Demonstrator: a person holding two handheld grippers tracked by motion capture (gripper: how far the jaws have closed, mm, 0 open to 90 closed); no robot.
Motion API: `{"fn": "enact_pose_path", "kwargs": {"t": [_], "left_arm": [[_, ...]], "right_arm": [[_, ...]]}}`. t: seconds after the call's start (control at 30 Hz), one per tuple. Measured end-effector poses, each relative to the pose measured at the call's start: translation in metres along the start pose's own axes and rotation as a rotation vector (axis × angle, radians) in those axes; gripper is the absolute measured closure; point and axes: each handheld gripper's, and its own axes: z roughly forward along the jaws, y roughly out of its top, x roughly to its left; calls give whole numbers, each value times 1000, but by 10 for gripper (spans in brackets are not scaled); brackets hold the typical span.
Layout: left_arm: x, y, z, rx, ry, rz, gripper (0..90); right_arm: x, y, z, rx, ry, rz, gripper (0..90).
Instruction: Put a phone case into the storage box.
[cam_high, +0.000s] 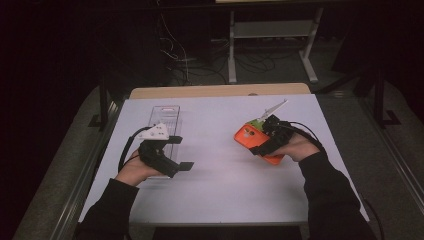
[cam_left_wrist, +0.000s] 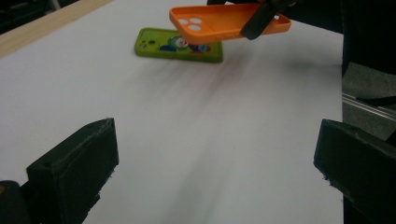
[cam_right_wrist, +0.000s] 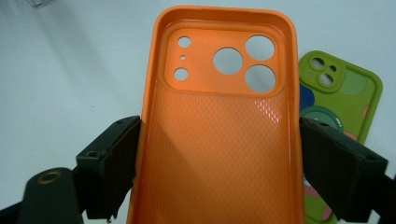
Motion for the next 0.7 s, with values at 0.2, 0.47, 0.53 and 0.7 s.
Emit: {"fn": "enact_pose_path", "kwargs": {"t": [0.2,0.47,0.53,0.7], "left_arm": [[1,22,16,9,-43,40,0],[3,33,46,48,-103,89,0],[2,32,51,79,-117,109,0],[-4,32,57,102,-143,130,0]], "right_arm": [[-6,-5,-8,-5,9,-4,151],[-9,-12,-9,-11,46,-36,151],[-9,-13,-8,1,58,-57,151],[-7,-15,-5,6,82,-116,151]]}}
